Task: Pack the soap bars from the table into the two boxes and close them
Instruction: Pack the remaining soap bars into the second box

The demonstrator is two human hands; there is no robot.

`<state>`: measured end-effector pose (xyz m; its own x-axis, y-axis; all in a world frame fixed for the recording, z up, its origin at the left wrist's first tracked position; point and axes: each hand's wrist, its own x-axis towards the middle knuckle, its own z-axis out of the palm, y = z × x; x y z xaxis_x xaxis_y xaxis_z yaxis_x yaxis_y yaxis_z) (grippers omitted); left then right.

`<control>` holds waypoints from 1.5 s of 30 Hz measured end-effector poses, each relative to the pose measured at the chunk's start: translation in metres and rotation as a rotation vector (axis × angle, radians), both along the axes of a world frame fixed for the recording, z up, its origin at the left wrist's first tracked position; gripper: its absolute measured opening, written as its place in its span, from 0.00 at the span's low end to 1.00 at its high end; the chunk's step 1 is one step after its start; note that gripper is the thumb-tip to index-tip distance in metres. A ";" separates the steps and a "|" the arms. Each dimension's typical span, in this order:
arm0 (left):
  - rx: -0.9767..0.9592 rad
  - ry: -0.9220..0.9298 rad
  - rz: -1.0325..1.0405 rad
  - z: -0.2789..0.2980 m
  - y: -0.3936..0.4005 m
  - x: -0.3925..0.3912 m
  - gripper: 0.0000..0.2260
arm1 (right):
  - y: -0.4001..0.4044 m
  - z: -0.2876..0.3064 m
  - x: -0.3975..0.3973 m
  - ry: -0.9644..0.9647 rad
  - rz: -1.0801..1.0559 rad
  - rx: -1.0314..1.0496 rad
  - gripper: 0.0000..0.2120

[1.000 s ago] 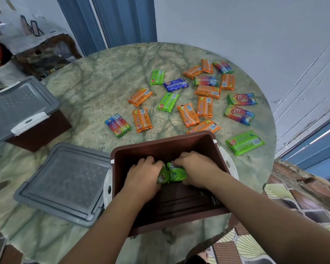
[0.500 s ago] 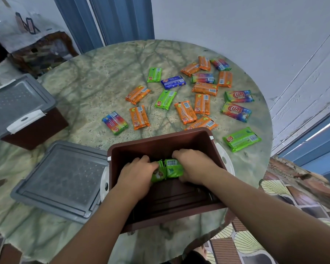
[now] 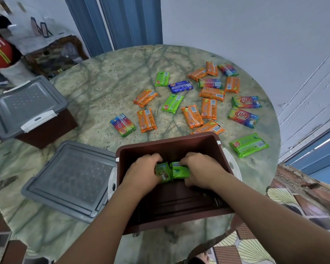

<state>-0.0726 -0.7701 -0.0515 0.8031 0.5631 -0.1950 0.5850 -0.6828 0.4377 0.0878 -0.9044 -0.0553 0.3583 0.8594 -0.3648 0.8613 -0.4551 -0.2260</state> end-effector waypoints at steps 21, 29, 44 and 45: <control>0.472 0.318 -0.436 0.009 0.023 -0.011 0.02 | 0.005 0.008 0.004 0.240 -0.185 0.051 0.15; 0.538 0.338 -0.485 0.005 0.024 -0.009 0.06 | 0.004 0.010 0.001 0.213 -0.138 0.022 0.25; 0.397 0.324 -0.480 0.004 0.026 -0.009 0.05 | -0.012 0.011 -0.010 0.221 -0.330 0.177 0.25; 0.384 0.324 -0.477 0.003 0.027 -0.008 0.07 | -0.013 0.007 -0.010 0.152 -0.288 0.131 0.26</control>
